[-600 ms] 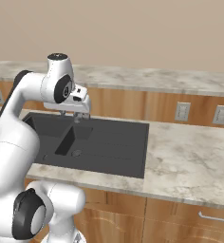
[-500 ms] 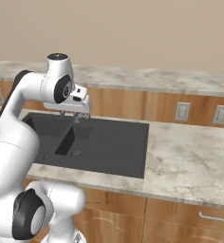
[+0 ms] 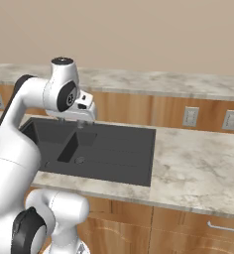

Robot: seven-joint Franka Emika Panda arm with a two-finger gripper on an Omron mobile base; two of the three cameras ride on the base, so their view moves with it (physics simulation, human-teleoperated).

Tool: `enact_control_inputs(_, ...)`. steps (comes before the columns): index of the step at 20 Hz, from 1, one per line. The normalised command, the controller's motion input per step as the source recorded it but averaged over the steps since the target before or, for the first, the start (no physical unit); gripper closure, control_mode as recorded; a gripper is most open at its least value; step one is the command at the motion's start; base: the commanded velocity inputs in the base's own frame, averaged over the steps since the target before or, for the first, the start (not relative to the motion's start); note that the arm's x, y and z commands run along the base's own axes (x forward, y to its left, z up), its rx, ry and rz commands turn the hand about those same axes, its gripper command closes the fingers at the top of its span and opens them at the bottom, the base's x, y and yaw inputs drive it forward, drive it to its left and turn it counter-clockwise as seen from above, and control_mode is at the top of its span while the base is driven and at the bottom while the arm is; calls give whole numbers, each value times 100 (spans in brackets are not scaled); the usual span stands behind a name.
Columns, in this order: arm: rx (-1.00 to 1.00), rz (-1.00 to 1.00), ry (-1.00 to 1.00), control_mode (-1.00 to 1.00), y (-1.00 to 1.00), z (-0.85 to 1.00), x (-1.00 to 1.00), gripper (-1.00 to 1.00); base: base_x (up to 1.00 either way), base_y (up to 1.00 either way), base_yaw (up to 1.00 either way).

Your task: Soak the sponge with water for a few seconds and then drop it inside the sink.

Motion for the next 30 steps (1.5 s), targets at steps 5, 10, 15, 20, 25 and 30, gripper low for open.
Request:
enact_control_inputs(5, 0, 0, -2, -100, -14, 0, 0, -100, 0, 0, 0)
enact_control_inputs(10, 0, 1, -15, -100, -32, 0, 5, -100, 0, 0, 0)
enact_control_inputs(15, 3, 2, -28, -100, -29, 0, 9, -100, 0, 0, 0)
enact_control_inputs(20, 6, 10, -33, -100, -7, 0, 4, -100, 0, 0, 0)
enact_control_inputs(25, 6, 15, -29, -100, 0, 0, 2, -100, 0, 0, 0)
enact_control_inputs(30, 6, 16, -22, -100, 7, 0, 0, -100, 0, 0, 0)
